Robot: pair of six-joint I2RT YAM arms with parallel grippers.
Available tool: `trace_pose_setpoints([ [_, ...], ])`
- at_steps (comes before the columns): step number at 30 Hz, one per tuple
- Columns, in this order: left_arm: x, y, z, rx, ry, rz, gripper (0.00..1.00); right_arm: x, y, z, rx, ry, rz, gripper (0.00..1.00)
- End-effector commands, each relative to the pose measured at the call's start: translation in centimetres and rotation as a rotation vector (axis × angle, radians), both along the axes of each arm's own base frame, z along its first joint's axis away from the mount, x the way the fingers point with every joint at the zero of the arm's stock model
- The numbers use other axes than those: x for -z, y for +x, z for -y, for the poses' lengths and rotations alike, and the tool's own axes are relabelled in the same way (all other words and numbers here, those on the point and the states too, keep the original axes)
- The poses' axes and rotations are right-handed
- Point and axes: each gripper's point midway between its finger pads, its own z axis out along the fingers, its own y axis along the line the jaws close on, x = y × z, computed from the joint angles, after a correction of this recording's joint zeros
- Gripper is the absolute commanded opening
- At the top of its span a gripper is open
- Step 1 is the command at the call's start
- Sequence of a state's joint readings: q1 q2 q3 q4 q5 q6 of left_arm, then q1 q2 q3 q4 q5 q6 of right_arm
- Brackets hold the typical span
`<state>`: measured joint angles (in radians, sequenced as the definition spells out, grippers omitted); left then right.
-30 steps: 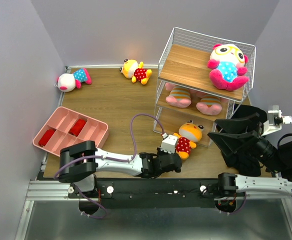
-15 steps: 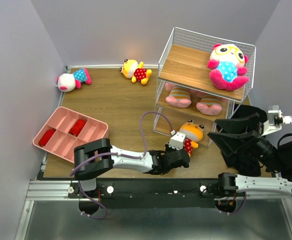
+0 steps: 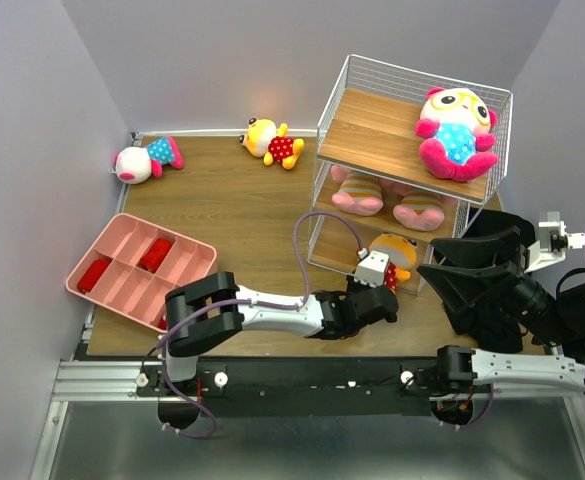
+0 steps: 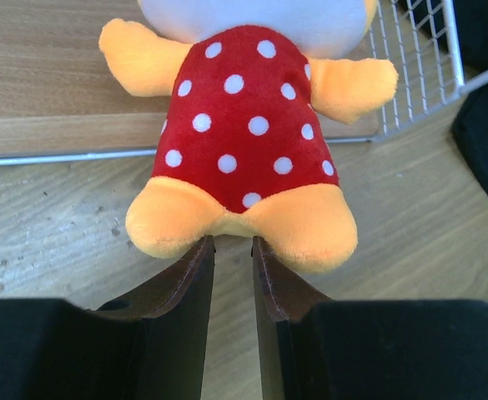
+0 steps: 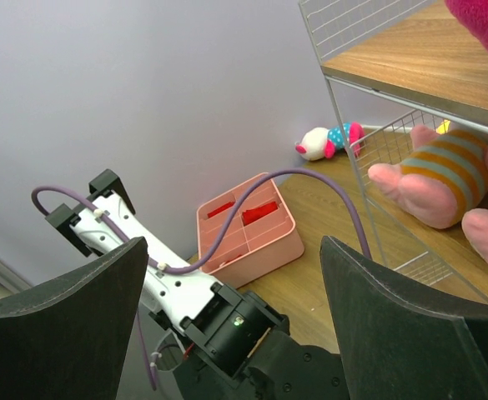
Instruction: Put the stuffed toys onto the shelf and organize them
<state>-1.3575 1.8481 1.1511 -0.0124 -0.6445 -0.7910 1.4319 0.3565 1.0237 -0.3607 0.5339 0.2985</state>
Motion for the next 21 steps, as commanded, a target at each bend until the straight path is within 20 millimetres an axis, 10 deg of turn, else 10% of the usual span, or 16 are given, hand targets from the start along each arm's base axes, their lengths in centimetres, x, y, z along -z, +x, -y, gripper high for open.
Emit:
trace_pose_setpoints([
  [1,0.3,1.6,-0.1,-0.045,0.036,0.049,0.35,-0.2,-0.2,0.4,-0.008,0.022,0.004,0.91],
  [21,0.3,4.3,1.2,-0.088,0.019,0.09,0.34,0.0,-0.1,0.9,0.002,0.036,0.003,0.9],
])
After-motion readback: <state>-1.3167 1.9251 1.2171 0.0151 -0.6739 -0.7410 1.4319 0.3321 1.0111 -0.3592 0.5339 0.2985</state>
